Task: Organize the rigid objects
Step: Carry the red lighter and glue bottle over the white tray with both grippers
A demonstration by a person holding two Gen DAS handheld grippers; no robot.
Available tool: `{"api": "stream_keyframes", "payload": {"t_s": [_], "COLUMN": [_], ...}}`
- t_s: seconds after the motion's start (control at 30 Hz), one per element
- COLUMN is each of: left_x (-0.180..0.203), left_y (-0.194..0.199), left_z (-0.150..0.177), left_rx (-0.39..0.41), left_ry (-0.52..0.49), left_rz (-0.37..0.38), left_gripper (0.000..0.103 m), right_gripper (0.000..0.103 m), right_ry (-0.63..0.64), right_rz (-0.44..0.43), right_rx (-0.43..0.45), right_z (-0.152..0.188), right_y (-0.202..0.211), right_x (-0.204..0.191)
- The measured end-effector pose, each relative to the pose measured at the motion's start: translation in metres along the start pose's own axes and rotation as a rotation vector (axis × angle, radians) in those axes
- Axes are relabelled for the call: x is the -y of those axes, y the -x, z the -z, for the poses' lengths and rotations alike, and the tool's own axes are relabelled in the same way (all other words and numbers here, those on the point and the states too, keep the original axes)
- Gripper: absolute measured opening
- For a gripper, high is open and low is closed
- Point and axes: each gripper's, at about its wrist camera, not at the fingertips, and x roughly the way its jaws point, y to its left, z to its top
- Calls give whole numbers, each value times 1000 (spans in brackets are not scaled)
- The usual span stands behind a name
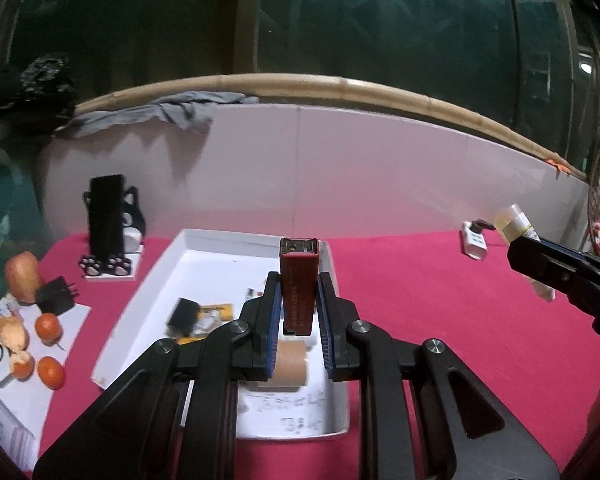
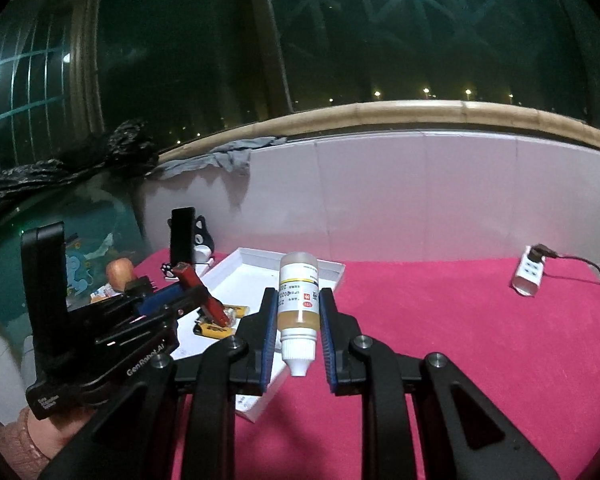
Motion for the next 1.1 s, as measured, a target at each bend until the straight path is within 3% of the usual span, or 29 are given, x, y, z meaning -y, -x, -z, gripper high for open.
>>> {"api": "stream_keyframes", "payload": {"t_s": [0.4, 1.1], "left_x": [-39, -86], "left_y": [10, -5], "left_z": [-14, -30], "left_rx": [33, 19], "left_ry": [16, 29], "left_rz": [-61, -135], "left_gripper": [17, 17], "right_gripper": [19, 19], "right_ry": [37, 47], "right_rz": [-33, -86], "right_rx": [-18, -28], "right_z": [-14, -38], "right_y": [-22, -63], "right_x": [-32, -68]}}
